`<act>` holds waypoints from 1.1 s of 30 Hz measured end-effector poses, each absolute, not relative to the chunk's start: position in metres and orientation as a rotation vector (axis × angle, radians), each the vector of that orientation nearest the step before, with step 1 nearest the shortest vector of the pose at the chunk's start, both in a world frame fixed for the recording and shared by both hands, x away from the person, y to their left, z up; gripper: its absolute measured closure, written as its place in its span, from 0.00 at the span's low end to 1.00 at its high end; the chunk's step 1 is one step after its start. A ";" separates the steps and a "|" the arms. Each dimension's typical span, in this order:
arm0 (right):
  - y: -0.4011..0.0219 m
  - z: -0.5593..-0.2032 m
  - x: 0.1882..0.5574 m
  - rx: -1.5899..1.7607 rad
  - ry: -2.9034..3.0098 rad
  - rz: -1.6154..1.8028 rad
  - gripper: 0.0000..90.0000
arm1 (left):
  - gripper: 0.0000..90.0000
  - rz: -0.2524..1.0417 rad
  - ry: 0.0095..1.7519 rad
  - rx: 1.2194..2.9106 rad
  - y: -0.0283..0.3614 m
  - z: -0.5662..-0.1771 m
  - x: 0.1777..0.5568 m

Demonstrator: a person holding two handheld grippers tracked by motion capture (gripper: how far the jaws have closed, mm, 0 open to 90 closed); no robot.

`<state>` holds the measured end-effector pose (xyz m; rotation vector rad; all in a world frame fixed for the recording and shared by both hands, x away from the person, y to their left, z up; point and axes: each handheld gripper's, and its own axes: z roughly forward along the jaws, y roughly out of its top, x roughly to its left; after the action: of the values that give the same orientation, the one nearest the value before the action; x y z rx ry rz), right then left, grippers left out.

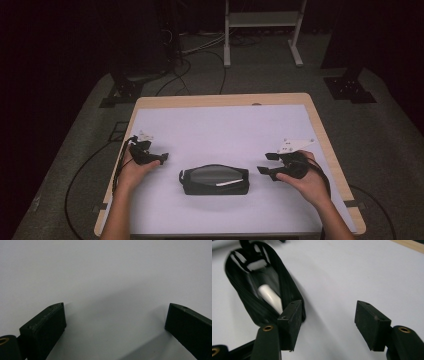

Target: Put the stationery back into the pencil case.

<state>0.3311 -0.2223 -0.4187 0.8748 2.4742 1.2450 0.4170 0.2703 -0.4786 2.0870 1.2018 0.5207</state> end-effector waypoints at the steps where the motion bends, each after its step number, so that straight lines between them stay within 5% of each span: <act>1: -0.225 -0.420 0.330 0.896 2.471 1.228 0.41 | 0.02 0.521 1.200 2.091 0.270 -0.479 0.417; 33: -0.294 -0.467 0.299 1.208 2.324 0.964 0.26 | 0.02 0.521 1.201 2.089 0.270 -0.479 0.417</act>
<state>0.2993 -0.2940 -0.4668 1.2078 2.3244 0.9641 0.4170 0.2704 -0.4786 2.0890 1.2006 0.5214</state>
